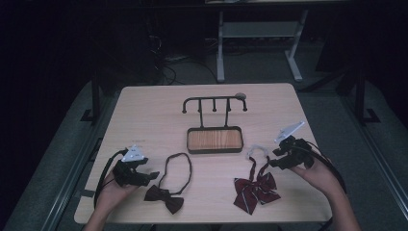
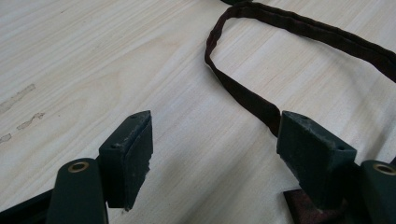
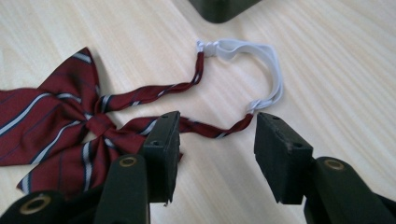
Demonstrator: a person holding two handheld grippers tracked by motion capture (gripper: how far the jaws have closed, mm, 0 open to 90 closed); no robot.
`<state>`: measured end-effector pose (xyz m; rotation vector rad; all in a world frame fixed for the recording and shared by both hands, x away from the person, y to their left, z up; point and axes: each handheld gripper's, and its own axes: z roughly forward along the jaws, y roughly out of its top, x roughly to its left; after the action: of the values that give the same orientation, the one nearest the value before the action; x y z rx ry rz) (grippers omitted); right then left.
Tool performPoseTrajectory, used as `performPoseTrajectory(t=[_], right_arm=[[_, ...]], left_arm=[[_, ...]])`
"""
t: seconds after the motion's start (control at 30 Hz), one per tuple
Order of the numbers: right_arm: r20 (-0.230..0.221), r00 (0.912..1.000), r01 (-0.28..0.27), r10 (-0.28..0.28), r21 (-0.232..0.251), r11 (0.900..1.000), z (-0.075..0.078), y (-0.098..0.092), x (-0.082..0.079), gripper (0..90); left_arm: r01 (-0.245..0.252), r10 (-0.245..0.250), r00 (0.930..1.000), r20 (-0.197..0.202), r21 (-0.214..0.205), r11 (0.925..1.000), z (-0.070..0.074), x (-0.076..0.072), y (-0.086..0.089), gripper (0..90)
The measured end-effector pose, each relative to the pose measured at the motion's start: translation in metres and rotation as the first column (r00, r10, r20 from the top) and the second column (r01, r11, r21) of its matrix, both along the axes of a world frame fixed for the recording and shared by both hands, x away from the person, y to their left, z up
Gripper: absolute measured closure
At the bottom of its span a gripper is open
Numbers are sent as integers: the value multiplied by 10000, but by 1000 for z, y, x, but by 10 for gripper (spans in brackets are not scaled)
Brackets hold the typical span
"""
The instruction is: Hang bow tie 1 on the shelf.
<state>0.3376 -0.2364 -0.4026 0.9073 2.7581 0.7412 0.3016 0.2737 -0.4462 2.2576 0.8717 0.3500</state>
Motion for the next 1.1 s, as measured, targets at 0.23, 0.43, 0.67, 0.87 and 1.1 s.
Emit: performPoseTrajectory(t=[0.23,0.43,0.67,0.87,1.1], right_arm=[[-236,9997,-50,44,-285,9996,1,7,13,514],[-387,9993,-18,-1,-503,9987,-2,11,21,534],[-851,9959,230,-310,-929,9954,-14,13,33,596],[-1175,9918,383,-504,-1033,9939,-21,14,39,641],[-1400,9868,628,-809,-1292,9896,-26,16,43,640]], left_arm=[[21,-21,10000,-25,36,10000,0,0,0,273],[95,-95,10000,8,94,9999,0,0,0,273],[129,-128,9999,-35,147,9998,1,0,-1,273],[122,-122,9999,-11,108,9999,1,0,-2,273],[134,-134,9999,-17,142,9998,1,-1,-2,273]])
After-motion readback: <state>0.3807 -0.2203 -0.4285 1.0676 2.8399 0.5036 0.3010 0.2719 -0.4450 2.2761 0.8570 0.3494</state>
